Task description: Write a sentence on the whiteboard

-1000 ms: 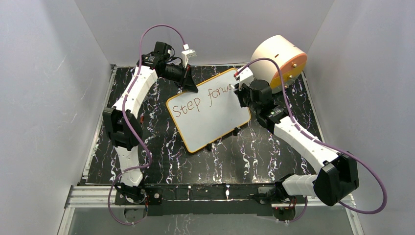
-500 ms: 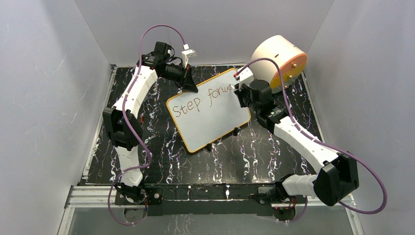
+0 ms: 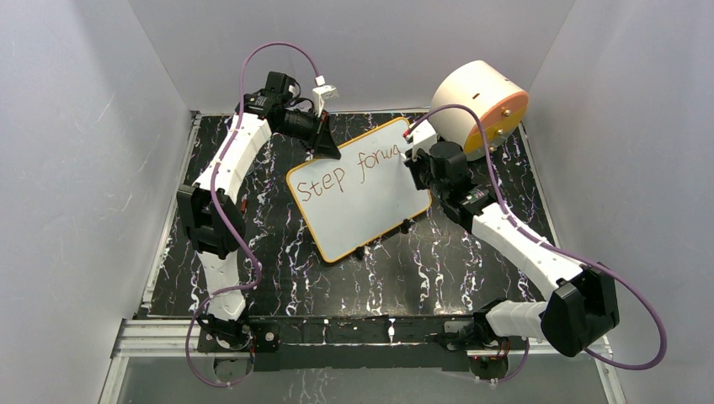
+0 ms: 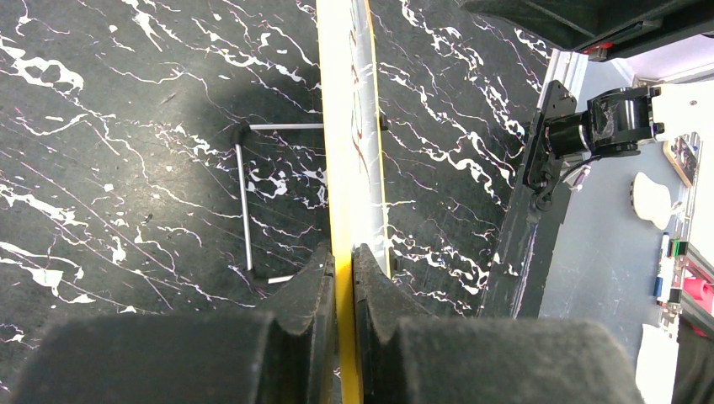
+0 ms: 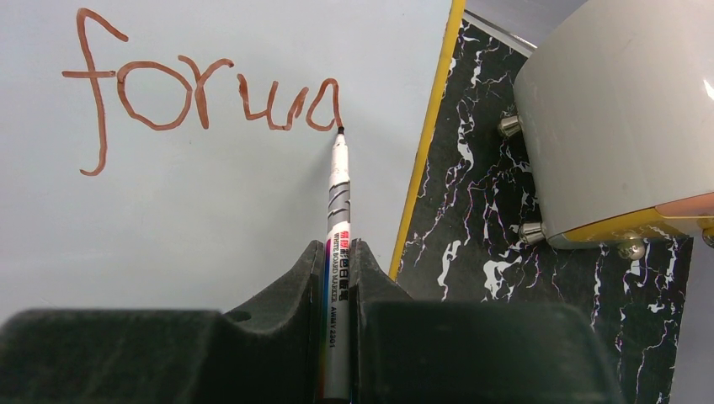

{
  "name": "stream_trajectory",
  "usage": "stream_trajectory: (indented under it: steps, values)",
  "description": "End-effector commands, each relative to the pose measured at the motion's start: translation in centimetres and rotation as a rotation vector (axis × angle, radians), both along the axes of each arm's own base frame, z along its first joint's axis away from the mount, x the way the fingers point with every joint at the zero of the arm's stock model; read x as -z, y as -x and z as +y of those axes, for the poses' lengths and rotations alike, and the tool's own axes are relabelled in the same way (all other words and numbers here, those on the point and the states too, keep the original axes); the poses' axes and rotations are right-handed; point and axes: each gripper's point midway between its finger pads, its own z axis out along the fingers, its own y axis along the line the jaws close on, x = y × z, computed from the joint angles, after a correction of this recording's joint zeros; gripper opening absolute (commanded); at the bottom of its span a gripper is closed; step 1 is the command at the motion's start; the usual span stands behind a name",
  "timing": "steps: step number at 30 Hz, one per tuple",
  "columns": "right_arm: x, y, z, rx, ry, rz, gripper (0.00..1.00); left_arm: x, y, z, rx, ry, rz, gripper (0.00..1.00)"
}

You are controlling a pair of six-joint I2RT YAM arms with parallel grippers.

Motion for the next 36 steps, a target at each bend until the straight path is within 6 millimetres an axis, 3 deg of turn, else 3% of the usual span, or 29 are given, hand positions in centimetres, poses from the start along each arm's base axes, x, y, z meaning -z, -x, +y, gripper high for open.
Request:
stream_trajectory:
  steps: [1,15,28,36]
  values:
    - [-1.3,0.0,-0.2,0.018,-0.028,-0.04,0.0,1.8,1.9,-0.8,0.083,-0.056,0.001,0.0]
    - [-6.3,-0.8,0.2,0.009,-0.095,-0.162,0.0,2.0,1.8,-0.7,0.076,-0.07,-0.004,0.0]
    - [-6.1,-2.2,1.1,0.002,-0.087,-0.161,0.0,1.9,2.0,-0.6,0.081,-0.069,-0.005,0.0]
    - [-3.7,-1.5,0.7,0.004,-0.06,-0.092,0.0,1.9,2.0,-0.6,0.083,-0.068,-0.005,0.0]
